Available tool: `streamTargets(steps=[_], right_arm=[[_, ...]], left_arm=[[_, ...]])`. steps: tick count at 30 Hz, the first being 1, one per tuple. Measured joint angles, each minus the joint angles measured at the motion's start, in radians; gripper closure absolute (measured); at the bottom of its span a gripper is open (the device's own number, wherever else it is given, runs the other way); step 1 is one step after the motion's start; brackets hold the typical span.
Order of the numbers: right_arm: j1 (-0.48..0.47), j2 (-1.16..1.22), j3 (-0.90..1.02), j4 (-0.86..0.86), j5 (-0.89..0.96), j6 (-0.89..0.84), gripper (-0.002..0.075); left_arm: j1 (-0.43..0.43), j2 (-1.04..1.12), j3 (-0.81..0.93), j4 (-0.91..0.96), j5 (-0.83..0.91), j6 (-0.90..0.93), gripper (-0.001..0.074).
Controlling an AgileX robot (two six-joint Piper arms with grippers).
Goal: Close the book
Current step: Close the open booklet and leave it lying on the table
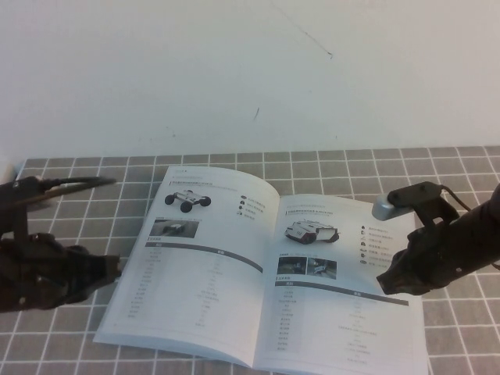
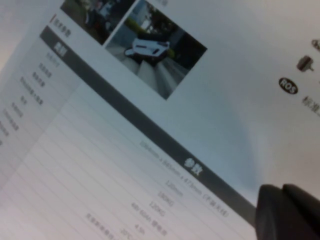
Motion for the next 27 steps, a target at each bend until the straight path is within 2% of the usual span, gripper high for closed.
streamTargets(steps=[14, 27], right_arm=[[0.000, 0.046, -0.009, -0.055, 0.006, 0.007, 0.0729], [0.000, 0.049, -0.013, -0.070, 0.011, -0.004, 0.0729]], left_arm=[[0.000, 0.390, -0.207, -0.020, -0.037, 0.022, 0.0738], [0.000, 0.626, -0.358, 0.111, -0.106, -0.034, 0.0738]])
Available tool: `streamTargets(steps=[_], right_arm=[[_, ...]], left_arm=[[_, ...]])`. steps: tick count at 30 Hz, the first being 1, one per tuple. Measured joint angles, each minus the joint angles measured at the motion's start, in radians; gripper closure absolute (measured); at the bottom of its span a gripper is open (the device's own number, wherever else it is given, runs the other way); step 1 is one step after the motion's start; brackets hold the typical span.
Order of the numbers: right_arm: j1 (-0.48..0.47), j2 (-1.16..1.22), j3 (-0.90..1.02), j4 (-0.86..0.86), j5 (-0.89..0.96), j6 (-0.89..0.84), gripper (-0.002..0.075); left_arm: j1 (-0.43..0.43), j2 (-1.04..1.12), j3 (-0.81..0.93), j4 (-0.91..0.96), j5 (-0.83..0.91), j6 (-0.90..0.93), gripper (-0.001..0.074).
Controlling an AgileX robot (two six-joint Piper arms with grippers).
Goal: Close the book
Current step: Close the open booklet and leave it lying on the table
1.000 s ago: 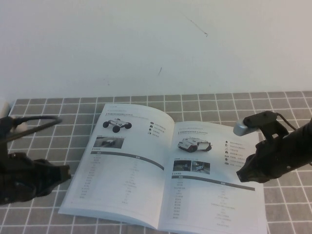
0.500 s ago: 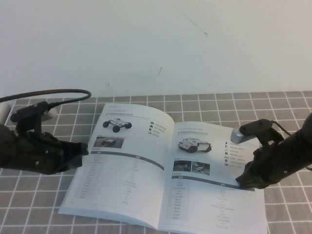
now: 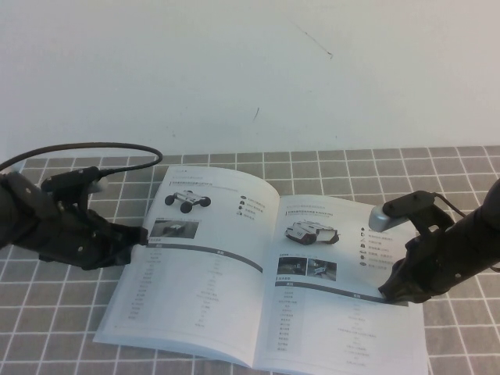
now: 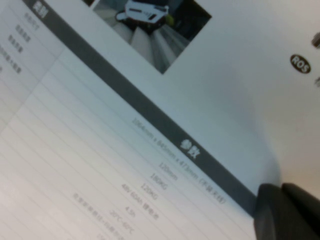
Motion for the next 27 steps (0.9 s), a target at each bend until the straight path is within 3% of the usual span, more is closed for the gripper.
streamTargets(steps=[11, 27], right_arm=[[0.000, 0.005, -0.006, -0.001, 0.017, -0.006, 0.0729], [0.000, 0.005, -0.006, -0.001, 0.017, -0.006, 0.0729]], left_arm=[[0.000, 0.057, -0.096, 0.148, 0.006, -0.067, 0.0738], [0.000, 0.071, -0.101, 0.301, 0.032, -0.132, 0.0738]])
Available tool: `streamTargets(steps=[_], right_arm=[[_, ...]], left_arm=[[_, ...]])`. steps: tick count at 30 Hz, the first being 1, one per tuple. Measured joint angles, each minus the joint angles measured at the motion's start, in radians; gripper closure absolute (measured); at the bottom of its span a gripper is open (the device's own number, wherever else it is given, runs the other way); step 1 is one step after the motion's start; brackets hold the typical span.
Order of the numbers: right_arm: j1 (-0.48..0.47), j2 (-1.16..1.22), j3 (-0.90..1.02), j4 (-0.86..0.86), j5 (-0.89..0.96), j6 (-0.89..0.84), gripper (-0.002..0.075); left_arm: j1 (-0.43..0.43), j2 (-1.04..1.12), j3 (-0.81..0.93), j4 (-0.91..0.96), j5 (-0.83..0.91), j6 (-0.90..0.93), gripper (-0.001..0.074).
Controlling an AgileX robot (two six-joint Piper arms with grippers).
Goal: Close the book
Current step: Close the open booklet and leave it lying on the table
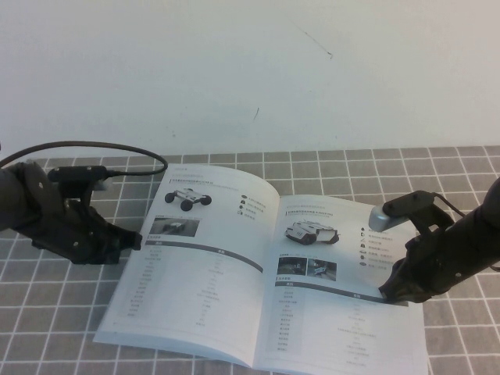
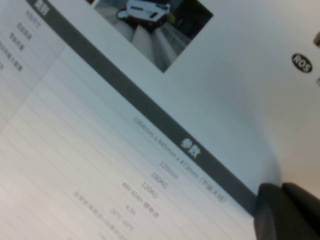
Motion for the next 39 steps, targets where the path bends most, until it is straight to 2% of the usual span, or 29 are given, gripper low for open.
streamTargets(steps=[9, 20, 29, 39], right_arm=[[0.000, 0.005, -0.001, 0.000, 0.002, 0.002, 0.0729], [0.000, 0.015, -0.004, 0.008, 0.006, 0.002, 0.0729], [0.000, 0.017, -0.004, 0.010, 0.006, 0.002, 0.0729], [0.000, 0.017, -0.004, 0.013, 0.008, 0.002, 0.0729]], left_arm=[[0.000, 0.030, -0.018, -0.011, 0.056, 0.007, 0.0738], [0.000, 0.040, -0.030, -0.179, 0.118, 0.145, 0.0738], [0.000, 0.061, -0.024, -0.529, 0.306, 0.412, 0.0738], [-0.004, 0.061, -0.024, -1.168, 0.692, 0.735, 0.0738]])
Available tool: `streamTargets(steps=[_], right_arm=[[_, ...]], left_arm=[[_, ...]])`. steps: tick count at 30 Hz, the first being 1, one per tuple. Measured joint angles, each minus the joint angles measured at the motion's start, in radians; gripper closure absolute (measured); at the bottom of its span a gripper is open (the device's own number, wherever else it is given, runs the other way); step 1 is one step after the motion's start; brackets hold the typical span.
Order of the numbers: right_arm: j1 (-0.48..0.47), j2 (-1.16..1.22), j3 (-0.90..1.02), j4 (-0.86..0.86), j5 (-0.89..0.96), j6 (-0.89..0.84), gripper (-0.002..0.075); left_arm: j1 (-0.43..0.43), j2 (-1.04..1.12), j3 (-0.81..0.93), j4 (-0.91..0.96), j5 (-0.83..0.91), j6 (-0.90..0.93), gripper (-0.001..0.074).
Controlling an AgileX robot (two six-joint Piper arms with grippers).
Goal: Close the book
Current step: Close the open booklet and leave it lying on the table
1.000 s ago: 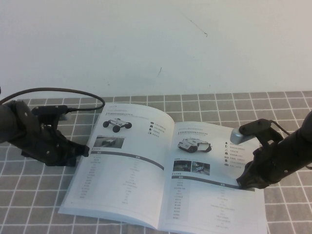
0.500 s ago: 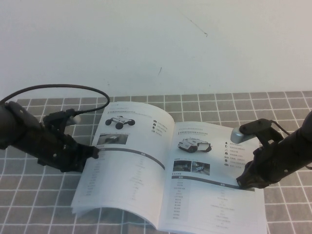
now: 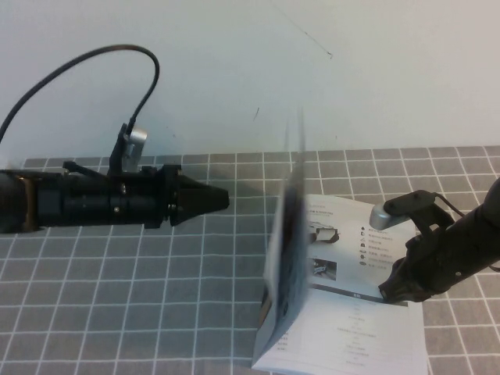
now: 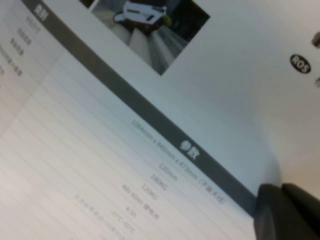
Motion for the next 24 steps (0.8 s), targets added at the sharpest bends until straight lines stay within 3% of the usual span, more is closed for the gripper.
streamTargets(steps=[8, 16, 24], right_arm=[[0.000, -0.049, 0.007, -0.078, 0.022, 0.001, 0.0729], [0.000, -0.376, 0.014, -0.306, 0.126, 0.215, 0.0729], [0.000, -0.727, -0.014, -0.352, 0.180, 0.257, 0.0729]], left_arm=[[-0.063, 0.000, 0.000, -0.118, 0.040, 0.066, 0.0738], [-0.118, -0.018, 0.002, -0.099, 0.045, 0.117, 0.0738], [-0.104, -0.230, 0.004, 0.127, -0.199, 0.096, 0.0738]])
